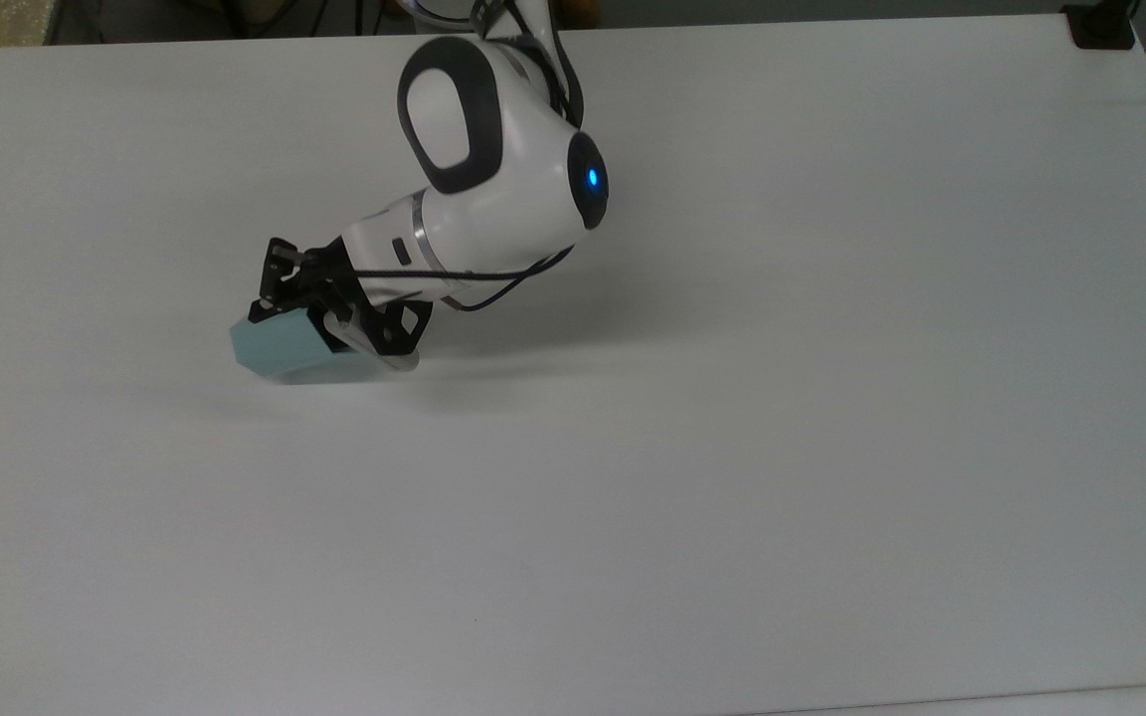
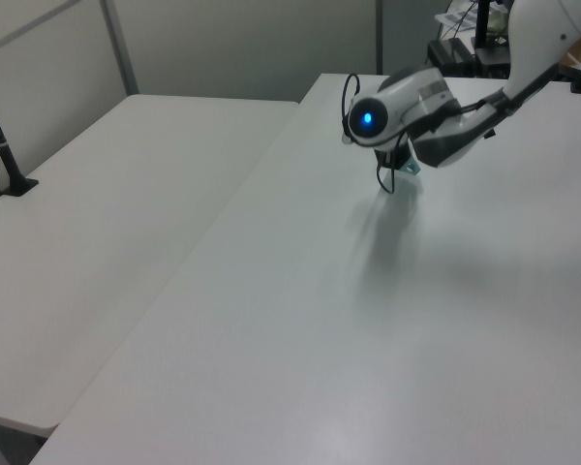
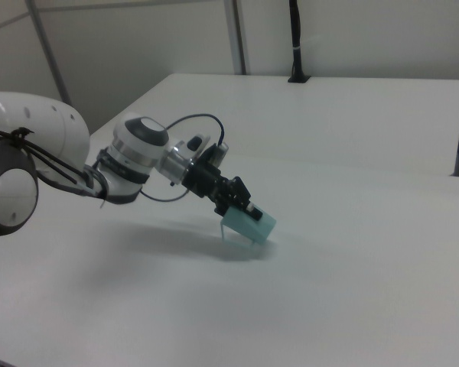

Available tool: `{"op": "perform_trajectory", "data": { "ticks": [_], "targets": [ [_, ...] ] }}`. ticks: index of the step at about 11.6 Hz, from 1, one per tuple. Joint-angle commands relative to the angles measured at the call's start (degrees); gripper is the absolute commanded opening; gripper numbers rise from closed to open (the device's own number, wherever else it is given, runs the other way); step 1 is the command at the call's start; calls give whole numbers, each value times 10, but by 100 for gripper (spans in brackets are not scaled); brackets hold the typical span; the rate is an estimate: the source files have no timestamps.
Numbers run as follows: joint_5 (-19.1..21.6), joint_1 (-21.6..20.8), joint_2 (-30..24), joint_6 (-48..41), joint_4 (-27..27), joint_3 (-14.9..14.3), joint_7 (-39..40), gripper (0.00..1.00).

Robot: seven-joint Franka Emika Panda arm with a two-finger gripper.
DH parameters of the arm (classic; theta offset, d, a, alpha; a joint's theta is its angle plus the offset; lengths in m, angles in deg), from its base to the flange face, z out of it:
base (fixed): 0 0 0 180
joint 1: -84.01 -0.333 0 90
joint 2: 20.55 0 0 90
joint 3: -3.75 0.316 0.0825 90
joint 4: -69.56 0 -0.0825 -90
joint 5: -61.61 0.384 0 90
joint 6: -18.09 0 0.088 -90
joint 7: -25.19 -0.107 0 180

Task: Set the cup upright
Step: 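Lift and rotate the held cup so its base faces the table, lowering it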

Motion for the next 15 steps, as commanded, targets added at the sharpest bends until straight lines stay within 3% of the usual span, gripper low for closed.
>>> {"op": "perform_trajectory", "data": {
  "ticks": [1,4,7,8,10,13,15],
  "targets": [
    [115,4,-66,54,-14,3,23,0],
    [269,9,-106,56,-15,4,92,0],
    [475,11,-172,57,-32,3,185,0],
    [515,14,-193,57,-48,3,206,0],
    [533,7,-212,100,-102,3,203,0],
    [534,5,-209,232,-190,10,165,0],
    [534,7,-200,251,-198,10,161,0]
  ]
}}
